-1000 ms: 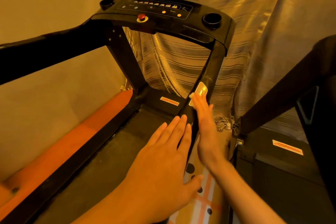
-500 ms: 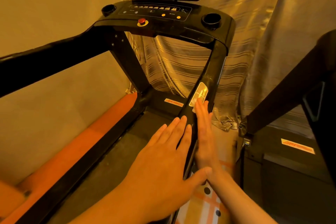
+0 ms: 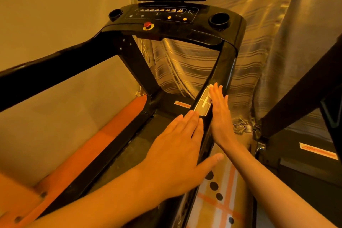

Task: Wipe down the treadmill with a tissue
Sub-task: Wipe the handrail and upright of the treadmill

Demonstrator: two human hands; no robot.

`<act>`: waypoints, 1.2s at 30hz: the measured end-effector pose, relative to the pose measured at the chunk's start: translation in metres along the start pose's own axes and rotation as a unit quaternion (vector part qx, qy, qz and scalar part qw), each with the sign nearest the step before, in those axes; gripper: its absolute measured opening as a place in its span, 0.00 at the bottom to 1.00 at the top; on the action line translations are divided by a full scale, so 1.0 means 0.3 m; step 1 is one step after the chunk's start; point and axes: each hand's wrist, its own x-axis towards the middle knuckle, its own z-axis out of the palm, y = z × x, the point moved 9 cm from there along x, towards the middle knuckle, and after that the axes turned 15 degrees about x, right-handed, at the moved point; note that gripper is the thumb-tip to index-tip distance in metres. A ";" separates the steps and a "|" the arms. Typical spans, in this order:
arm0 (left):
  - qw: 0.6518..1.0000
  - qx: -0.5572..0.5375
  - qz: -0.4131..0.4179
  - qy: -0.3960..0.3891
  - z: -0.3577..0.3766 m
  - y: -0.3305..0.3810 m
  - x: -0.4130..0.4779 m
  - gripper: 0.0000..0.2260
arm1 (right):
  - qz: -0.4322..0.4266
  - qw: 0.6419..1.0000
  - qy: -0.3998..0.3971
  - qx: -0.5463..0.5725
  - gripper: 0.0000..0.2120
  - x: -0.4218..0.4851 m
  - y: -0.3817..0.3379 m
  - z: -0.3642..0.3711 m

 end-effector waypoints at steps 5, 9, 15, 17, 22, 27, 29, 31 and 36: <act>0.999 0.032 0.000 0.027 -0.016 -0.006 0.172 0.43 | 0.000 1.000 0.008 0.011 0.26 0.006 0.026 -0.005; 0.999 0.045 0.011 0.014 0.020 0.004 0.246 0.40 | 0.018 0.999 0.026 0.034 0.29 -0.014 0.051 0.004; 1.000 -0.005 -0.001 -0.011 0.039 0.004 0.266 0.39 | 0.038 0.996 -0.002 0.078 0.36 -0.015 0.015 0.020; 1.000 -0.006 -0.005 -0.007 0.033 0.005 0.267 0.39 | 0.045 0.997 -0.014 0.055 0.39 0.052 0.054 -0.015; 1.000 -0.015 -0.006 -0.006 0.025 0.003 0.267 0.40 | 0.078 0.994 -0.049 -0.055 0.26 0.301 0.201 -0.076; 0.996 -0.043 -0.009 0.076 0.009 0.004 0.261 0.36 | 0.029 0.997 -0.073 0.019 0.26 -0.017 0.036 0.012; 0.994 -0.048 -0.010 0.099 -0.016 -0.001 0.262 0.35 | -0.001 0.993 -0.121 0.006 0.28 -0.040 0.010 0.016; 0.998 -0.055 0.002 0.042 0.023 0.005 0.263 0.37 | 0.002 0.989 -0.139 -0.055 0.30 0.091 0.056 -0.017; 1.000 -0.013 0.013 0.001 0.039 0.004 0.262 0.41 | 0.056 0.967 -0.171 -0.181 0.37 0.372 0.195 -0.082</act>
